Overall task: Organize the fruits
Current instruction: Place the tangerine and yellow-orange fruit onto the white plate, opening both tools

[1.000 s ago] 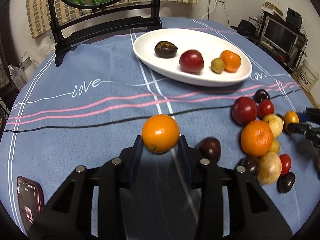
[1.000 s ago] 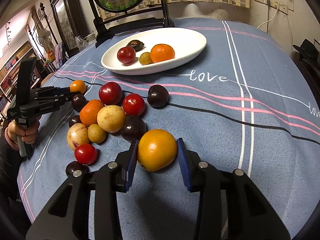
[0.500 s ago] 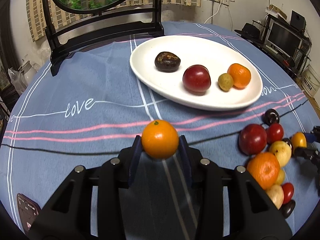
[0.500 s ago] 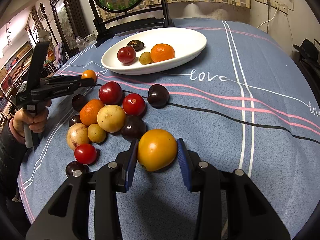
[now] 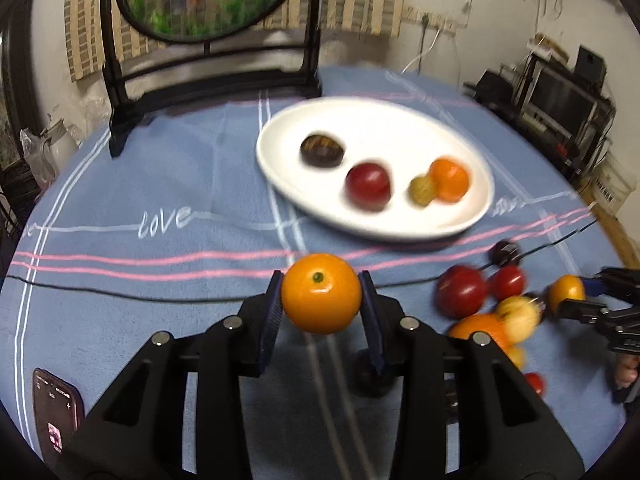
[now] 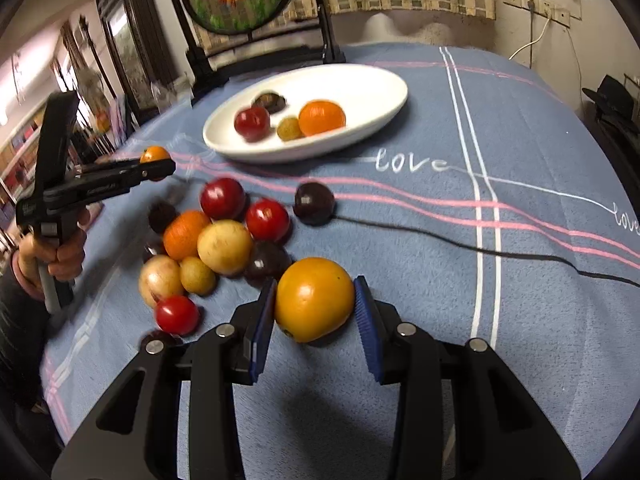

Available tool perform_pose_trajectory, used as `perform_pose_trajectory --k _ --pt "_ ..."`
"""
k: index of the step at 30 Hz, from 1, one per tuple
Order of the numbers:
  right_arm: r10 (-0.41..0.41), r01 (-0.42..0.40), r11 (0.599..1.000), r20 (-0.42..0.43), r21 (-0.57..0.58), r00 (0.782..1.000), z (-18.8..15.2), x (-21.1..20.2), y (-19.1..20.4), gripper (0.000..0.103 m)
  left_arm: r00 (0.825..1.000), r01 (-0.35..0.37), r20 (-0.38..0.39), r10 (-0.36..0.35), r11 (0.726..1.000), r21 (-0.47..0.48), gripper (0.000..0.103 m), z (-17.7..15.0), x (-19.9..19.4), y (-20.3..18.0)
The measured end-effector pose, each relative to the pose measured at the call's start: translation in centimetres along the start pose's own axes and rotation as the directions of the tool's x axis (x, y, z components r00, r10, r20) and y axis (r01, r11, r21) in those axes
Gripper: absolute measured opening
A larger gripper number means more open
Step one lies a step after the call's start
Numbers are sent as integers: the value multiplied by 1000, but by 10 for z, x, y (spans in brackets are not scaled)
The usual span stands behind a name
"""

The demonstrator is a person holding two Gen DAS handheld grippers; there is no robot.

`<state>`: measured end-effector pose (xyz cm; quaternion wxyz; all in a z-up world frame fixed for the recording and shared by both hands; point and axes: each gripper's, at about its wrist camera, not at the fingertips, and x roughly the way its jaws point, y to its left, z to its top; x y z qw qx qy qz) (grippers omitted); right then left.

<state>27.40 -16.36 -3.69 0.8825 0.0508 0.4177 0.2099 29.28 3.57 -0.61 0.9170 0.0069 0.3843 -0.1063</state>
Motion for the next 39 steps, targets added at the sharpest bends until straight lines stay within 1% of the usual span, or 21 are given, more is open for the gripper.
perform_pose_trajectory --k 2,4,6,8,12,14,16,20,21,22,24,25,26,27,30,33,35,37,39 --pt "20 -20 1000 47 15 999 12 -5 -1 39 1000 19 24 -19 1000 -10 38 9 -6 -4" --pt "14 -14 1000 93 2 996 26 -5 4 39 998 35 47 -35 999 -15 38 19 -8 -10" --pt "8 -7 1000 144 -9 990 45 1 8 39 998 36 55 -35 999 -15 38 31 -4 -18" --pt "5 -6 1000 175 3 985 64 12 9 39 998 37 54 -36 999 -31 38 43 6 -24" --pt "20 -32 998 191 60 981 91 37 0 39 998 9 55 -5 997 -74 38 61 26 -25" --pt "35 -51 995 190 81 981 104 49 -5 39 999 6 36 -2 993 -122 38 69 40 -16" --pt "46 -61 995 186 74 982 113 59 -3 39 1000 5 22 -1 989 -150 38 73 49 -9" --pt "50 -59 997 178 45 983 123 71 5 40 1000 -14 -10 13 985 -171 38 78 64 -1" --pt "42 -49 998 177 38 983 125 73 6 49 1000 -18 -18 15 985 -174 38 78 66 0" --pt "28 -34 999 178 30 984 126 72 8 53 1000 -21 -26 17 984 -177 39 77 67 1" --pt "6 -10 1000 185 20 983 125 65 11 61 999 -32 -13 30 986 -163 56 76 61 0" --pt "10 -13 1000 191 13 982 124 59 12 62 999 -47 7 49 988 -149 67 76 53 -2" --pt "17 -18 1000 197 0 980 123 53 14 62 998 -61 25 66 988 -140 72 76 45 -4" --pt "23 -21 1000 203 -14 979 122 46 17 62 996 -71 37 76 988 -134 74 76 38 -6" --pt "47 -35 998 217 -60 975 111 25 27 62 996 -58 62 67 989 -136 86 70 15 -7" --pt "88 -70 992 172 -109 981 83 10 37 62 995 -60 72 70 989 -136 90 54 -5 -5" --pt "113 -93 983 125 -160 986 57 2 48 62 996 -55 69 65 988 -143 92 36 -16 -1" --pt "126 -107 973 83 -202 989 30 -4 59 62 997 -44 62 53 988 -145 92 17 -25 2" --pt "116 -103 968 43 -228 992 7 -7 69 62 998 -39 49 47 989 -144 92 0 -31 4"
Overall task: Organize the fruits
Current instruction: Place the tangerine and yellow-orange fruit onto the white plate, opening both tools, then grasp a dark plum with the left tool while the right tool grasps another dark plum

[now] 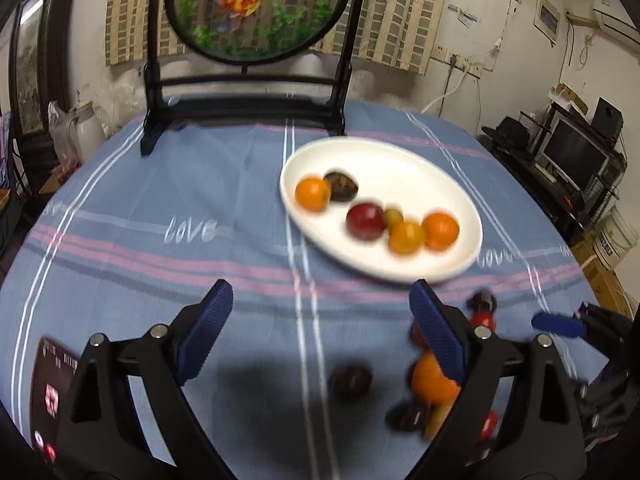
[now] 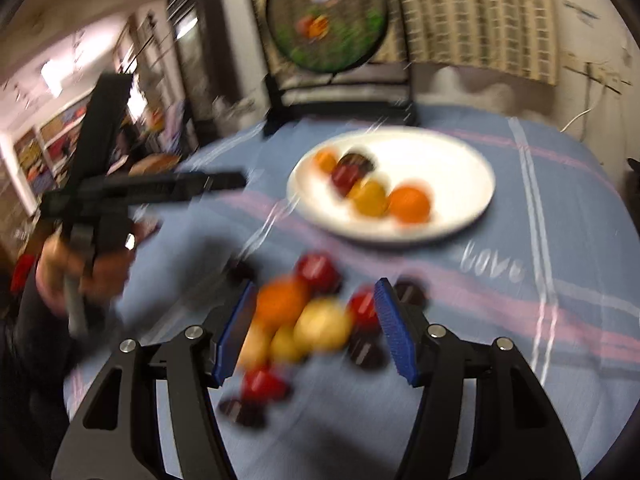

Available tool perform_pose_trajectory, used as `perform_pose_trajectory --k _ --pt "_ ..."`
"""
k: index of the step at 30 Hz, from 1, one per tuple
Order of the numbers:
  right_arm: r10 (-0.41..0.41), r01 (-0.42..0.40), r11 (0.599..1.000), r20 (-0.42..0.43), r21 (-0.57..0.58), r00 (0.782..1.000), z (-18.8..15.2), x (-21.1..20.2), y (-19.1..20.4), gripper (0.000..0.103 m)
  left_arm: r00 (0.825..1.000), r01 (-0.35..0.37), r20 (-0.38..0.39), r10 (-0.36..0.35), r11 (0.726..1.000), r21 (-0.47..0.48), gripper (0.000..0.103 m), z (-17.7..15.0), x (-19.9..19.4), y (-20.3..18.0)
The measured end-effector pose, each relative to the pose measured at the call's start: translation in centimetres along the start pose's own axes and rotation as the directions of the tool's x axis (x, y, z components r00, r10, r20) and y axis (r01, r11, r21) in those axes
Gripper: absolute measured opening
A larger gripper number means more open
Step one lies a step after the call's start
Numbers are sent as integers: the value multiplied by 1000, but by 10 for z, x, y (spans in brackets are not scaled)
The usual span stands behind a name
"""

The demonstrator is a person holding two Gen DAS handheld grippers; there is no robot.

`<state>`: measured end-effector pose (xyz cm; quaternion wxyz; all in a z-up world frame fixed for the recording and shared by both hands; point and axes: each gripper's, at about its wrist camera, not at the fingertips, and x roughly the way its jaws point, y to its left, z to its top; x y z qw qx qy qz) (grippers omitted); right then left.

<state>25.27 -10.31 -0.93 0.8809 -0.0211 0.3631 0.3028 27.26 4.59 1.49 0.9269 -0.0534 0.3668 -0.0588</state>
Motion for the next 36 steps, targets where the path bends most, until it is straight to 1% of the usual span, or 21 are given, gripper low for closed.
perform_pose_trajectory --k 2,3,5,7,11,13,15,16,17,19,22,23,24,25,27,30,33,35,36 --pt "11 -12 1000 -46 -21 999 -18 -3 14 62 1000 -9 -21 9 1000 1 92 -14 -6 3" --pt "28 -30 999 -68 -27 997 -26 -4 21 62 1000 -2 -20 2 1000 2 92 -19 -10 4" --pt "49 -53 998 -84 -38 995 -34 -4 30 62 1000 5 -11 -5 1000 5 92 -29 -18 5" --pt "35 -40 998 -104 -46 994 -37 -1 35 62 1000 -1 -8 1 1000 12 92 -33 -21 4" --pt "70 -73 997 -153 -18 986 -38 9 32 61 1000 -8 -19 9 1000 16 92 -39 -20 7" --pt "78 -82 996 -163 -17 983 -39 10 34 60 1000 -14 -19 14 1000 14 92 -39 -20 8" --pt "86 -89 996 -174 -11 981 -39 14 33 50 1000 -11 -25 11 1000 4 92 -39 -19 10" --pt "92 -95 996 -186 -4 978 -39 16 33 49 1000 -10 -27 10 1000 -1 92 -39 -19 11" --pt "94 -95 995 -197 1 976 -40 19 33 43 1000 -9 -30 8 1000 -4 92 -39 -18 12" --pt "96 -94 995 -216 16 972 -39 24 32 43 999 -9 -36 9 1000 -7 92 -39 -17 13" --pt "94 -93 996 -216 14 972 -39 26 32 43 999 -18 -36 17 1000 -6 92 -39 -17 13" --pt "91 -90 996 -216 15 972 -39 26 32 40 999 -24 -33 24 1000 -3 92 -40 -17 13" --pt "92 -90 996 -215 18 972 -39 26 31 34 999 -30 -31 30 1000 1 92 -40 -17 12" --pt "99 -94 995 -214 30 972 -39 25 29 33 999 -35 -32 36 999 4 92 -40 -16 12" --pt "120 -110 992 -209 57 970 -41 22 24 31 998 -39 -46 40 999 8 91 -41 -13 13" --pt "172 -156 982 -164 107 971 -36 12 14 31 997 -29 -64 31 999 26 91 -45 -8 11" --pt "193 -177 974 -112 142 975 -33 0 6 31 997 3 -81 2 998 60 83 -48 -3 5" --pt "195 -178 970 -87 166 977 -32 -6 0 31 995 34 -101 -26 996 77 72 -48 2 0" --pt "197 -180 968 -81 177 977 -31 -7 -2 31 993 43 -113 -33 995 87 69 -48 6 -2"
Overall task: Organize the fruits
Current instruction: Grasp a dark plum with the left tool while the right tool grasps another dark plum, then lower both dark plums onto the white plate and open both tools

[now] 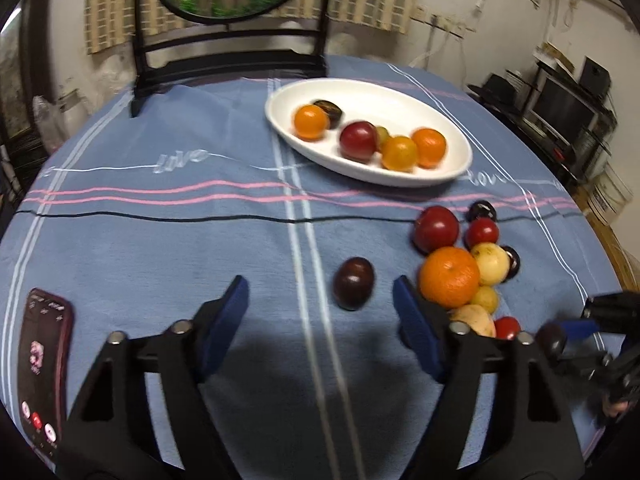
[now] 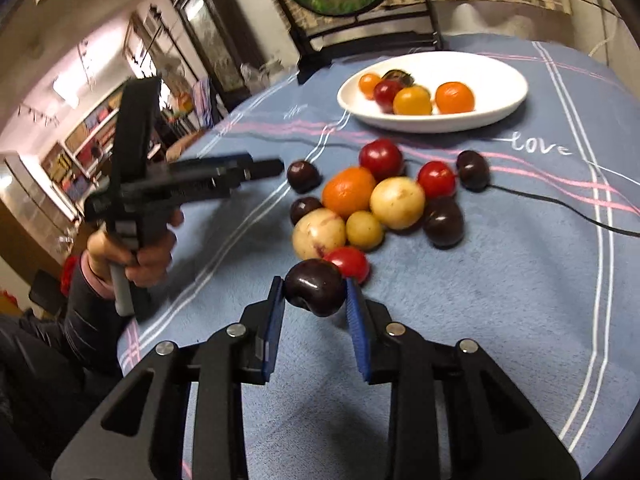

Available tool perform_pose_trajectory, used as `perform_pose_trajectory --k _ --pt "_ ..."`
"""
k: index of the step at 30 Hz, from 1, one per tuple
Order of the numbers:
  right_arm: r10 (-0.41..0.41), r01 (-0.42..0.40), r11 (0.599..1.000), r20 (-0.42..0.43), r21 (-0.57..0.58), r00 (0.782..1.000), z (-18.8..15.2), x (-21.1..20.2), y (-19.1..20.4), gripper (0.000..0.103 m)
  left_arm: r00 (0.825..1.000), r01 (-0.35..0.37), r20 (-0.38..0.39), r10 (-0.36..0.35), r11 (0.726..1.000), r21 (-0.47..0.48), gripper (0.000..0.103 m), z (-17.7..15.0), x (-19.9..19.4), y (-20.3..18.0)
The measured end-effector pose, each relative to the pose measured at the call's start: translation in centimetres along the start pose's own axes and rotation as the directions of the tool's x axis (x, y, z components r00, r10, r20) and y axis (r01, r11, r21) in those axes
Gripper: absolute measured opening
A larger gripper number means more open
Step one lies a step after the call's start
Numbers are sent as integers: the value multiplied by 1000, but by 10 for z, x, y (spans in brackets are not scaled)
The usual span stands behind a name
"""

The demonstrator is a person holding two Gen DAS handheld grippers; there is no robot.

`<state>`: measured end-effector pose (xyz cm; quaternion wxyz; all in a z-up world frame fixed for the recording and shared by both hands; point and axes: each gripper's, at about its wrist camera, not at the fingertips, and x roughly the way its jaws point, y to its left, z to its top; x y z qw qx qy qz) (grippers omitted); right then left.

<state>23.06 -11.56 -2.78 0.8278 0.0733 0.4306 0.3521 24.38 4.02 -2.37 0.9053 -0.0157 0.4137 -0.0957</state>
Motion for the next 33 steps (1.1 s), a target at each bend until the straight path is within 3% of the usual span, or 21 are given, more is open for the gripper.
perform_pose_trajectory --k 5,12,14,27,30,33 --pt "4 -4 1000 3 30 1000 1 -1 -4 31 998 32 -62 -31 999 10 46 3 19 -5" --pt "8 -8 999 1 36 1000 -1 -1 -5 31 994 63 -86 -64 998 -11 40 6 29 -5" --pt "9 -9 999 2 45 1000 -1 -2 -6 31 993 67 -98 -66 998 -1 33 5 32 -8" --pt "-1 -2 998 46 71 999 5 -9 -17 31 994 72 -80 -71 997 2 28 6 28 -13" --pt "4 -12 995 80 99 997 24 -14 -26 31 996 87 -33 -87 996 -24 28 21 15 -11" --pt "-23 5 994 167 110 986 52 -22 -35 31 996 92 10 -92 995 -31 28 39 9 -14"
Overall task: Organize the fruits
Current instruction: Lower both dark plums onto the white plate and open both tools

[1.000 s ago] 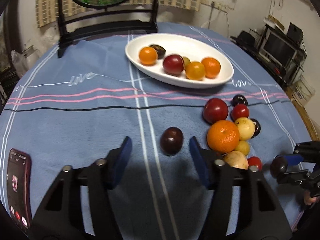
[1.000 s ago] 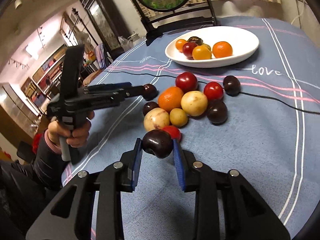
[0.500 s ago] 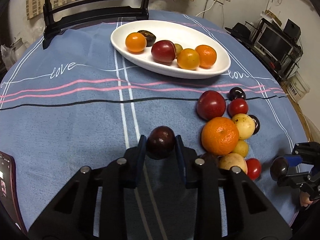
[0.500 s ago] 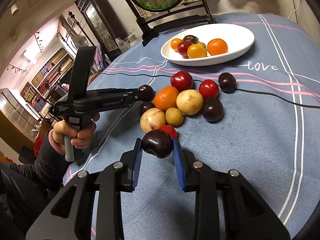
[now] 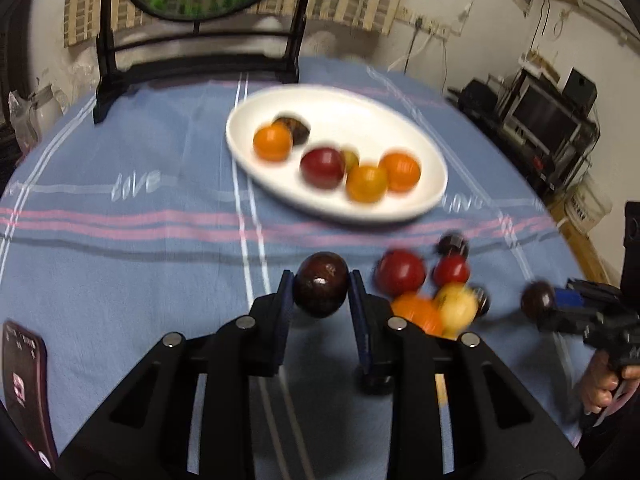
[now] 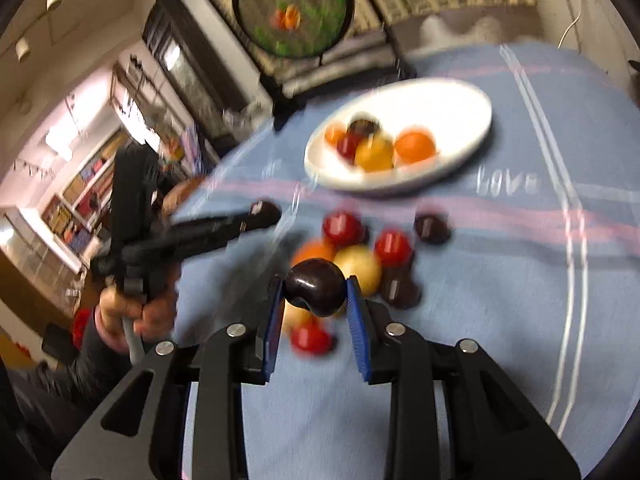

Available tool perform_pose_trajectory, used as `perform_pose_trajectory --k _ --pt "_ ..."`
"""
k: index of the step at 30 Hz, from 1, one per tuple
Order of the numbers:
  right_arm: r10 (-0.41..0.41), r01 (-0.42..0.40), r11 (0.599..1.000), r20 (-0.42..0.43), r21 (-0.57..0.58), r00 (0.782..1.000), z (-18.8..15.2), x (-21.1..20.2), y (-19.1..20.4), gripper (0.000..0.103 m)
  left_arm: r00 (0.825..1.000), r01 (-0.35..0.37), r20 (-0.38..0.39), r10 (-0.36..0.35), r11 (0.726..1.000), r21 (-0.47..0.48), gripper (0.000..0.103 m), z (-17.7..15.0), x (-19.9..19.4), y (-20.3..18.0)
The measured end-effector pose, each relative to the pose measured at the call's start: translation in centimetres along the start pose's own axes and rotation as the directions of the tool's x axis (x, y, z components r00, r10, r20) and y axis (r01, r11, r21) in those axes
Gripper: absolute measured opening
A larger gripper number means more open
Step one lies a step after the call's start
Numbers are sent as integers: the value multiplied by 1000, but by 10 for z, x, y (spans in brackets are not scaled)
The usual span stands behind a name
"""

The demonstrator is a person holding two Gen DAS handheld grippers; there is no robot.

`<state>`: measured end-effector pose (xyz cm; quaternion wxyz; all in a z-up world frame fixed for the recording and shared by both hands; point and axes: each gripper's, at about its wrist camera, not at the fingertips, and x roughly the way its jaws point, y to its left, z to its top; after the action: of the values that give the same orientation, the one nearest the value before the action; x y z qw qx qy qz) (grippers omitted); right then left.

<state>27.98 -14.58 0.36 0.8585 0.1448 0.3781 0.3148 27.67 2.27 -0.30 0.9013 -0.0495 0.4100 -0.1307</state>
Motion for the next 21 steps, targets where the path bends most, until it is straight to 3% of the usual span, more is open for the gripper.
perform_pose_trajectory --k 3,6,13,21 --pt "-82 83 997 102 -4 991 32 8 -9 31 998 -33 59 32 999 16 28 29 4 -8" --pt "-155 155 988 145 9 977 54 27 -23 31 994 -62 90 61 998 8 28 50 15 -10" --pt "-244 239 970 115 54 963 80 73 -49 31 992 -106 65 108 994 -30 28 82 55 -5" --pt "-283 278 958 89 68 955 91 90 -60 31 991 -131 22 132 990 -56 28 89 82 8"
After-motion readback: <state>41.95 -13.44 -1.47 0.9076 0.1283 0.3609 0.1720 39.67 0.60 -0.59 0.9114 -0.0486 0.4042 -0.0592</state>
